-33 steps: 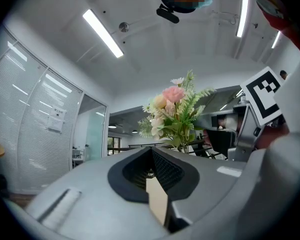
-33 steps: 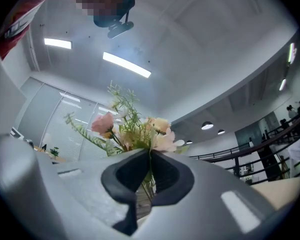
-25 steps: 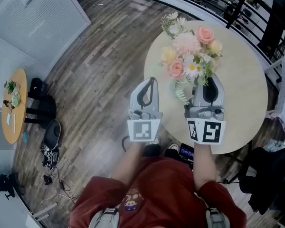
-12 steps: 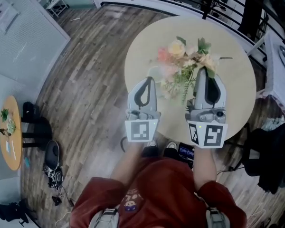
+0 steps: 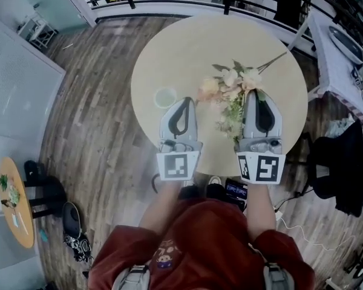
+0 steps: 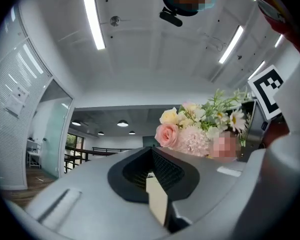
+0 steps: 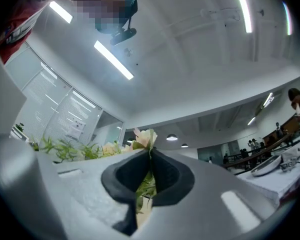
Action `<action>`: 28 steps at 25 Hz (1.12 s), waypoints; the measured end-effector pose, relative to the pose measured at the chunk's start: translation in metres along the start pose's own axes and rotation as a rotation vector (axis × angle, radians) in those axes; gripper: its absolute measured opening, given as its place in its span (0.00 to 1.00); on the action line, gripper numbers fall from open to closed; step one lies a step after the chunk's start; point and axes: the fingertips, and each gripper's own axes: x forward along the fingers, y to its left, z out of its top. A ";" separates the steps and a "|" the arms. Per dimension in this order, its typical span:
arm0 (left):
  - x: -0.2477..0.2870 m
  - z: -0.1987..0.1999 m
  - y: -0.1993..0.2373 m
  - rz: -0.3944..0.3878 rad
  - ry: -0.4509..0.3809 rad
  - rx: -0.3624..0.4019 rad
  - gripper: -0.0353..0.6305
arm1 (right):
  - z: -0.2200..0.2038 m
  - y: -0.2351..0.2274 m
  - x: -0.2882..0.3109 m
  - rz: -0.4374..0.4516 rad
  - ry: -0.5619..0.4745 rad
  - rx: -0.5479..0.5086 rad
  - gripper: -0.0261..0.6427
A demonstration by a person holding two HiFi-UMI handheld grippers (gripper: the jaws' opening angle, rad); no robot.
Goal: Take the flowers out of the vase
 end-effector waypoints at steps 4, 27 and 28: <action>0.012 -0.001 -0.024 -0.050 -0.008 -0.031 0.06 | -0.008 -0.024 -0.016 -0.057 0.033 -0.024 0.06; 0.049 -0.020 -0.123 -0.217 0.005 -0.039 0.06 | -0.047 -0.095 -0.071 -0.210 0.168 -0.101 0.06; 0.049 -0.019 -0.124 -0.218 0.001 -0.035 0.06 | -0.047 -0.096 -0.071 -0.209 0.167 -0.098 0.06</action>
